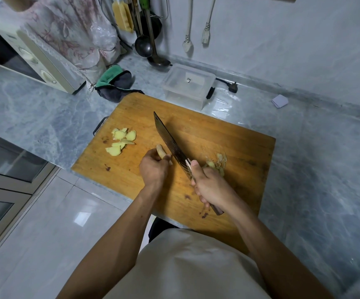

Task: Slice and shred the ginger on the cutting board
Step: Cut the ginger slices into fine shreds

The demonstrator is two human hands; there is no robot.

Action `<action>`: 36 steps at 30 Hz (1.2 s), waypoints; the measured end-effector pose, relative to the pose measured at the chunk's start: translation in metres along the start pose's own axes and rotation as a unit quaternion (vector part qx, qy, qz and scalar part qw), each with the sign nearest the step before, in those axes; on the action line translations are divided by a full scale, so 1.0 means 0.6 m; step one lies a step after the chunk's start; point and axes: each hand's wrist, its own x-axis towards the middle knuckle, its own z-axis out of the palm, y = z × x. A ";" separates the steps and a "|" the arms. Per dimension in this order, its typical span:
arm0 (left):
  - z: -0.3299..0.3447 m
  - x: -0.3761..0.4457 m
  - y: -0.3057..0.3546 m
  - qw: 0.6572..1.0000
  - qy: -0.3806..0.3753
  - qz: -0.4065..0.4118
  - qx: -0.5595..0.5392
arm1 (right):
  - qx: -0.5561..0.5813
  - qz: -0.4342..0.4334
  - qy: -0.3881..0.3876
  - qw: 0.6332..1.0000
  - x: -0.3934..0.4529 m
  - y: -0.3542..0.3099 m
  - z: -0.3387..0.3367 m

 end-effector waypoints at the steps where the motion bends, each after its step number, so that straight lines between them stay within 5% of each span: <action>1: 0.000 0.001 0.002 1.000 -0.001 -0.007 0.000 | 0.002 0.002 0.001 1.000 0.001 0.001 -0.001; 10: -0.022 0.011 -0.005 0.996 -0.027 -0.065 -0.058 | 0.008 0.001 0.008 1.000 0.002 0.009 -0.003; 23: -0.042 0.008 -0.008 0.991 -0.004 0.077 0.108 | 0.005 0.006 -0.007 1.000 0.002 0.009 0.003; 36: -0.046 -0.006 -0.012 0.995 -0.015 0.076 0.060 | -0.007 0.008 -0.018 1.000 0.006 -0.004 0.031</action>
